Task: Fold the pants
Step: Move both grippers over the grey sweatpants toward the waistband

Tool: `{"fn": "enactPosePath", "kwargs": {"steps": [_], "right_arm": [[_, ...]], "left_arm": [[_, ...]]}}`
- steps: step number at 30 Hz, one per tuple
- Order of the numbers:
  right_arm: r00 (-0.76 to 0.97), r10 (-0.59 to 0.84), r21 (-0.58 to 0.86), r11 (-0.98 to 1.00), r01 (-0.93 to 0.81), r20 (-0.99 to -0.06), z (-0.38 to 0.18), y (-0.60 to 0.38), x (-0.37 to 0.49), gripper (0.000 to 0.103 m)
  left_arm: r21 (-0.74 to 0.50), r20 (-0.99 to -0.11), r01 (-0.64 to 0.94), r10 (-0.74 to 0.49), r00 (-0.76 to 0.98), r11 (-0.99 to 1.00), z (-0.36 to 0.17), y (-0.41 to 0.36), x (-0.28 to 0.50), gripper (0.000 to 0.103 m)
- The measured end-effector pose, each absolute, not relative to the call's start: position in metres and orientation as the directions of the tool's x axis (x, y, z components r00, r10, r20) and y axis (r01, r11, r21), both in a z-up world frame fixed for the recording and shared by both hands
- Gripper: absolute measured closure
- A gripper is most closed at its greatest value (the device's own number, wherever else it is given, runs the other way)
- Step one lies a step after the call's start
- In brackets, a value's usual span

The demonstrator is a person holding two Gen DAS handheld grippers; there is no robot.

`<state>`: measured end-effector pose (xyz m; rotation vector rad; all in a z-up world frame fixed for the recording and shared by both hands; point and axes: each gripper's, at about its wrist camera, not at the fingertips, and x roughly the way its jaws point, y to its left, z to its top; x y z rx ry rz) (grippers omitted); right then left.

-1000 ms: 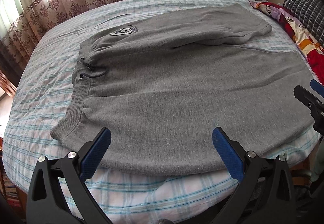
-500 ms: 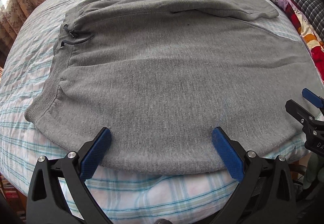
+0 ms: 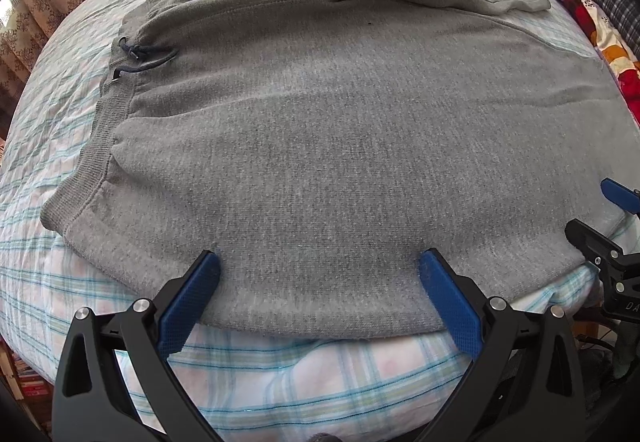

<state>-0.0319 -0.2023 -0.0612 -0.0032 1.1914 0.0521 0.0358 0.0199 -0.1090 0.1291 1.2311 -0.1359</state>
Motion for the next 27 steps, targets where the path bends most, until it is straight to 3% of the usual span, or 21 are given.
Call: {"fn": "enactPosePath", "kwargs": {"steps": [7, 15, 20, 27], "right_arm": [[0.415, 0.050, 0.057, 0.998, 0.006, -0.908, -0.037, -0.237, -0.028, 0.005], [0.397, -0.172, -0.114, 0.980, 0.165, -0.902, -0.041, -0.334, -0.022, 0.005], [0.364, -0.109, -0.070, 0.991, 0.118, -0.925, -0.047, -0.376, -0.030, 0.005], [0.350, -0.089, -0.082, 0.996, 0.034, -0.933, -0.052, -0.368, -0.039, 0.005]], "left_arm": [[0.046, -0.926, 0.204, -0.035, 0.375, 0.978, -0.098, 0.013, 0.036, 0.002], [0.065, -0.916, 0.292, -0.059, 0.396, 0.954, -0.095, -0.018, 0.044, 0.002], [-0.009, -0.932, 0.276, -0.109, 0.346, 0.961, -0.105, -0.010, 0.056, 0.002], [0.000, -0.931, 0.296, -0.108, 0.348, 0.955, -0.103, -0.011, 0.054, 0.002]]}}
